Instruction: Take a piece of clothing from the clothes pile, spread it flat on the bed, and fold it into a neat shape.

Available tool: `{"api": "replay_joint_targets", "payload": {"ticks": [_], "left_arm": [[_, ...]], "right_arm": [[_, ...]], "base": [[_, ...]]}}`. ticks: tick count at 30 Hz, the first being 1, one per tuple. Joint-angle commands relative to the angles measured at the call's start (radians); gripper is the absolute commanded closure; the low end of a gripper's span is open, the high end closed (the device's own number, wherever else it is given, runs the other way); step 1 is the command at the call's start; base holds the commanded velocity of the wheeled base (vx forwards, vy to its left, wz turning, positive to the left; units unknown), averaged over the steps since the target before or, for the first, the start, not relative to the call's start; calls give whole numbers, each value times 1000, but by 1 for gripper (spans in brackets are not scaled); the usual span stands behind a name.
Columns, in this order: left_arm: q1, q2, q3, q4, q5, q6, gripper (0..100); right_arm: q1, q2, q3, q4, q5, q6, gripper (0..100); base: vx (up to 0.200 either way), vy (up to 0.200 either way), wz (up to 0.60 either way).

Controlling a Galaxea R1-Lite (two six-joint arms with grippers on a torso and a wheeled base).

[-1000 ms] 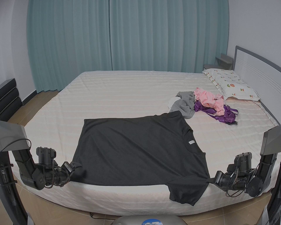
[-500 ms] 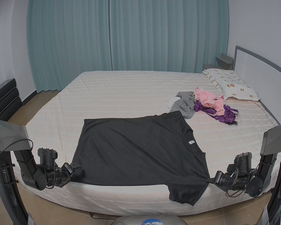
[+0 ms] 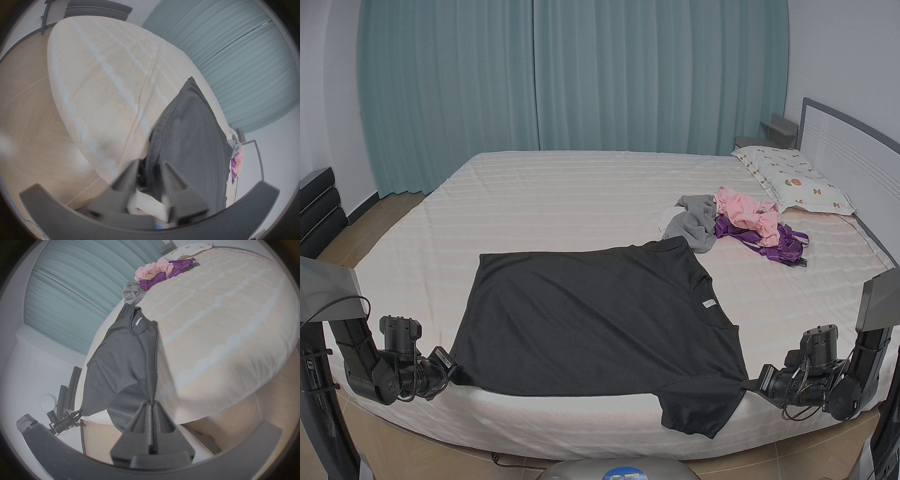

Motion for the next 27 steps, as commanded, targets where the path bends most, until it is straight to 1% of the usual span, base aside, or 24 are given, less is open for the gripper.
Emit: {"api": "replay_joint_targets", "payload": {"ticks": [1,6,19,21,22,24,25,27], "left_arm": [[12,-18,12,3,0,-8,100],[22,-58,28,6,2,-10,100],[42,-58,41,3,2,-7,100],[42,-69,46,4,4,-7,100],[42,-69,46,4,4,-7,100],[42,-84,58,4,4,-2,100],[42,-86,60,4,2,-2,100],[42,-87,60,4,2,1,100]], "right_arm": [[1,-4,0,1,0,0,100],[1,-7,0,0,0,0,100],[7,-14,22,-16,6,-8,100],[7,-28,40,-28,37,-12,100],[7,-28,40,-28,37,-12,100],[1,-34,66,-62,65,-17,100],[1,-34,69,-63,65,-17,100],[-1,-22,91,-86,71,-57,100]], "base": [[0,0,0],[0,0,0],[0,0,0],[0,0,0],[0,0,0],[0,0,0],[0,0,0],[0,0,0]]}}
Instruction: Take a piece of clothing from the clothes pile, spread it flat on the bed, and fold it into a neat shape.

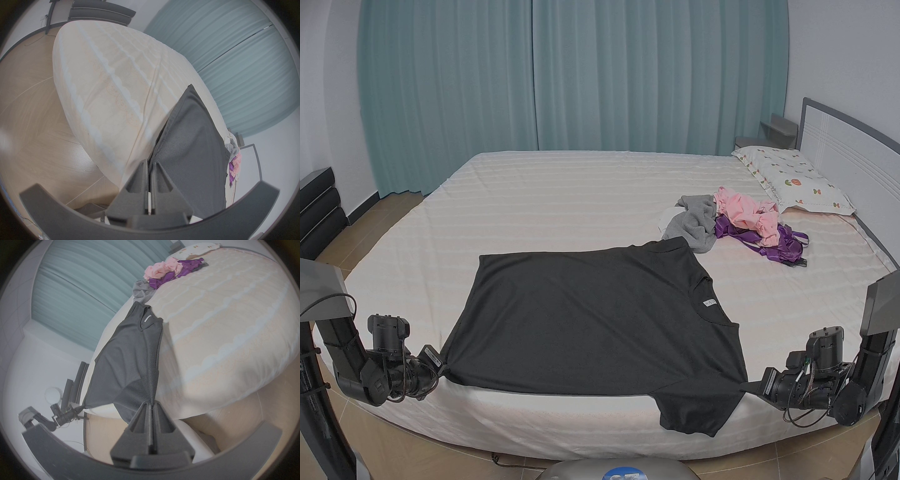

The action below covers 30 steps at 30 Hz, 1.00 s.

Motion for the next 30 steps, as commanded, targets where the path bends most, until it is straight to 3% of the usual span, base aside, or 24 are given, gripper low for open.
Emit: {"api": "replay_joint_targets", "payload": {"ticks": [1,11,20,25,30], "left_arm": [[1,-16,7,0,1,5,100],[15,-24,33,0,1,74,100],[13,-35,48,-2,-1,89,100],[12,-25,35,-8,-1,83,100],[12,-21,7,-6,-2,74,100]], "right_arm": [[-6,2,41,-20,10,-49,100],[-32,5,80,-22,13,-154,100],[-42,7,65,-25,17,-144,100],[-41,33,27,-97,24,-139,100],[-36,120,-111,-96,19,-139,100]], "base": [[0,0,0],[0,0,0],[0,0,0],[0,0,0],[0,0,0]]}}
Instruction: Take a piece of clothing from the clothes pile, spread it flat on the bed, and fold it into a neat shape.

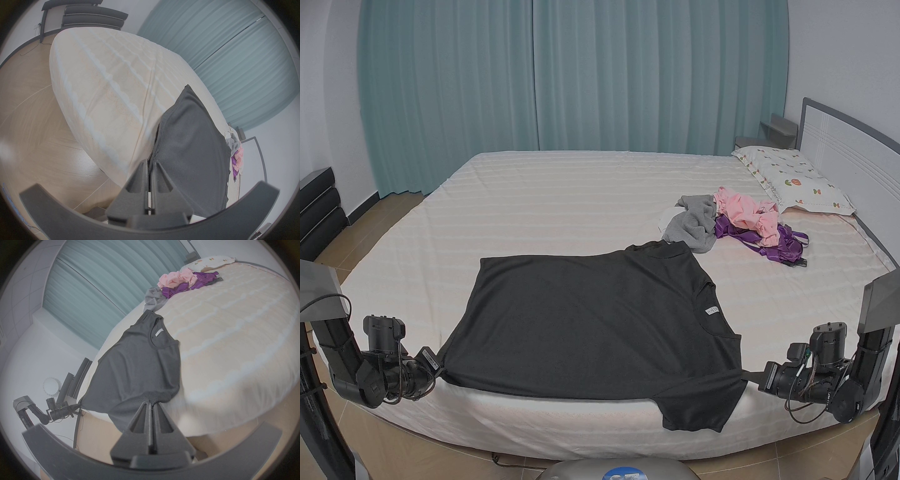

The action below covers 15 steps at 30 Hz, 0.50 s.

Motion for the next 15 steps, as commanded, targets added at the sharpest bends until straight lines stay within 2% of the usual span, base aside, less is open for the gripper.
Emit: {"api": "replay_joint_targets", "payload": {"ticks": [1,7,14,15], "left_arm": [[0,8,-24,0,-1,-9,100],[0,22,-42,3,0,-29,100],[-1,33,-42,0,0,-29,100],[-1,33,-42,0,0,-29,100]], "right_arm": [[3,83,-104,4,-2,1,100],[0,175,-239,7,-7,1,100],[-1,228,-322,47,-8,1,100],[-1,228,-325,50,-7,1,0]], "base": [[0,0,0],[0,0,0],[0,0,0],[0,0,0]]}}
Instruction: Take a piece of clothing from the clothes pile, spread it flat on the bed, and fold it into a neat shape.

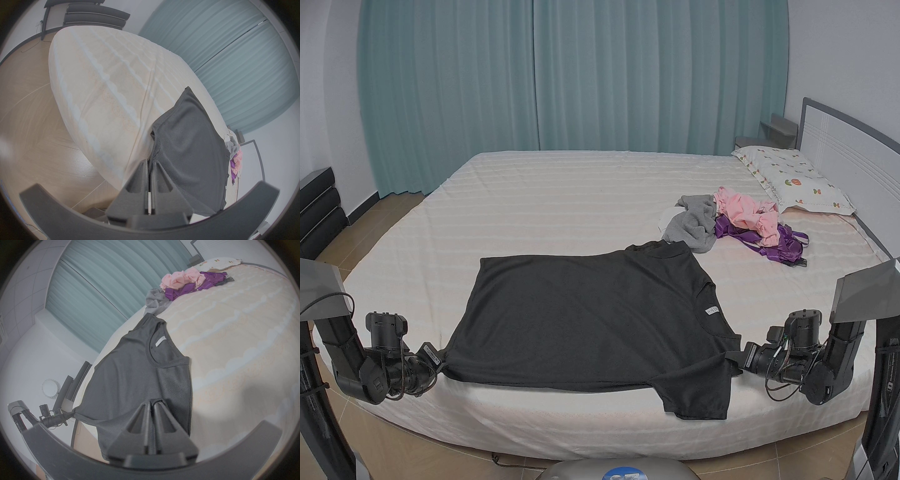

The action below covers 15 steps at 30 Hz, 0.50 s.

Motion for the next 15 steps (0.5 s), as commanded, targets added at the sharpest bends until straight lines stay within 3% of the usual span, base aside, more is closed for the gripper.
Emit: {"api": "replay_joint_targets", "payload": {"ticks": [1,7,10,12,15], "left_arm": [[0,11,-2,-1,0,0,100],[0,11,-2,-1,0,0,100],[0,10,1,-1,0,0,100],[0,10,2,-1,0,0,100],[0,8,4,-1,0,0,100]], "right_arm": [[0,48,-33,7,6,0,0],[-17,-33,11,-3,25,11,0],[-22,-122,57,-8,69,84,0],[-23,-157,106,-9,114,91,0],[-22,-163,152,-16,126,88,0]], "base": [[0,0,0],[0,0,0],[0,0,0],[0,0,0],[0,0,0]]}}
